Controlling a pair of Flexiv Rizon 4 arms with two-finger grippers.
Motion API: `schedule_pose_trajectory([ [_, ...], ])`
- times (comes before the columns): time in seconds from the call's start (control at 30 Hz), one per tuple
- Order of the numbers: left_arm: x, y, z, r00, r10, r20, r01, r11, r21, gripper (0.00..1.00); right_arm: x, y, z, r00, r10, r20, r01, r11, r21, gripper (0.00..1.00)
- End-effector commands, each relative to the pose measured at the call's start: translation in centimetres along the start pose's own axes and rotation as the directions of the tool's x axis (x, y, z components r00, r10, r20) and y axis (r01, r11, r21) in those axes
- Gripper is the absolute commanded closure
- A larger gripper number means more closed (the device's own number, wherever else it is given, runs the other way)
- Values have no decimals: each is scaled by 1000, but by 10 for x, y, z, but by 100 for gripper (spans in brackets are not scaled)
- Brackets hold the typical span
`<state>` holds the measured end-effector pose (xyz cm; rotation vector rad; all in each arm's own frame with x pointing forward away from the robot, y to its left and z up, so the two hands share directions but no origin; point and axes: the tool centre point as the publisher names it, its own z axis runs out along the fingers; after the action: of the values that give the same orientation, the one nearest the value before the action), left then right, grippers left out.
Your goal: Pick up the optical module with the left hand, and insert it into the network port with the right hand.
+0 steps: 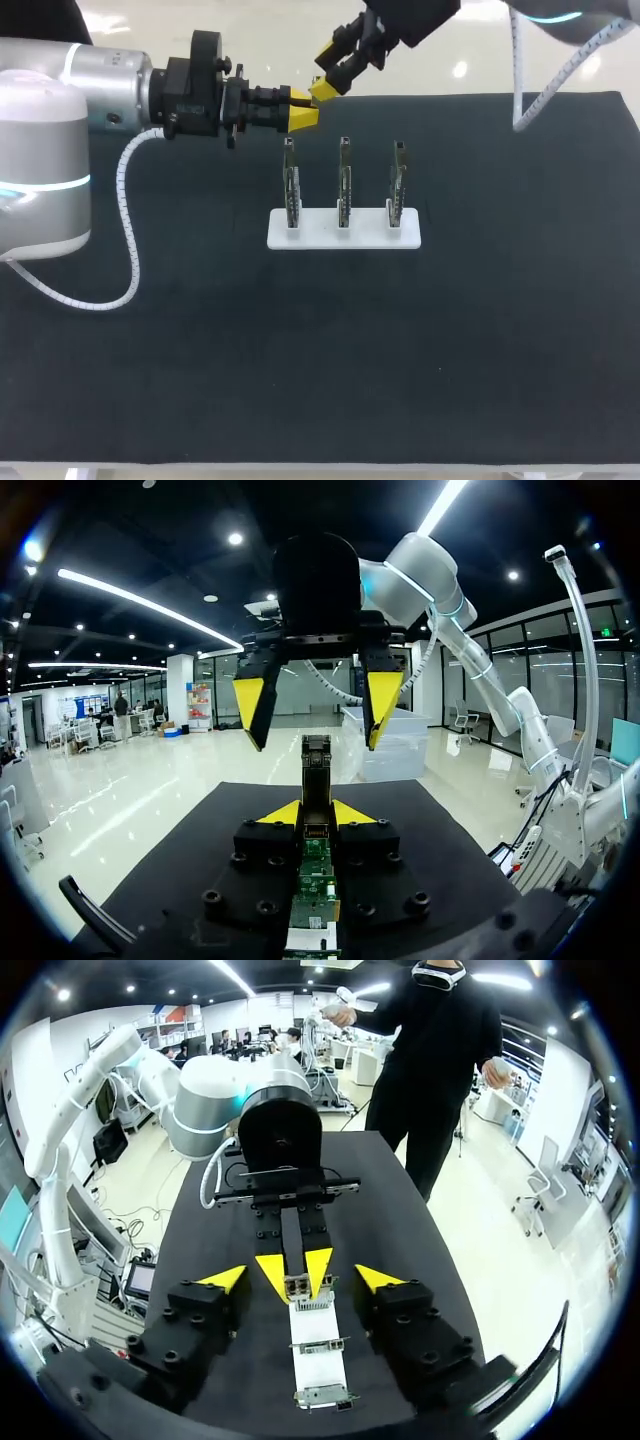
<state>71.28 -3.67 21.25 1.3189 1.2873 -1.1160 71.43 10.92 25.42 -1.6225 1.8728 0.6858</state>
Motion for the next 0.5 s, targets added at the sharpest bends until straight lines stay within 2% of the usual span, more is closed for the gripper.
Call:
schedule_pose_trajectory([
  [0.03,0,1,0,1000,0,-1,0,1000,2,100,4,5,1,1000,-2,8,2,1000,13,50],
  [0.5,0,1,0,1000,0,-1,0,1000,2,100,3,7,5,1000,1,10,-1,1000,18,54],
])
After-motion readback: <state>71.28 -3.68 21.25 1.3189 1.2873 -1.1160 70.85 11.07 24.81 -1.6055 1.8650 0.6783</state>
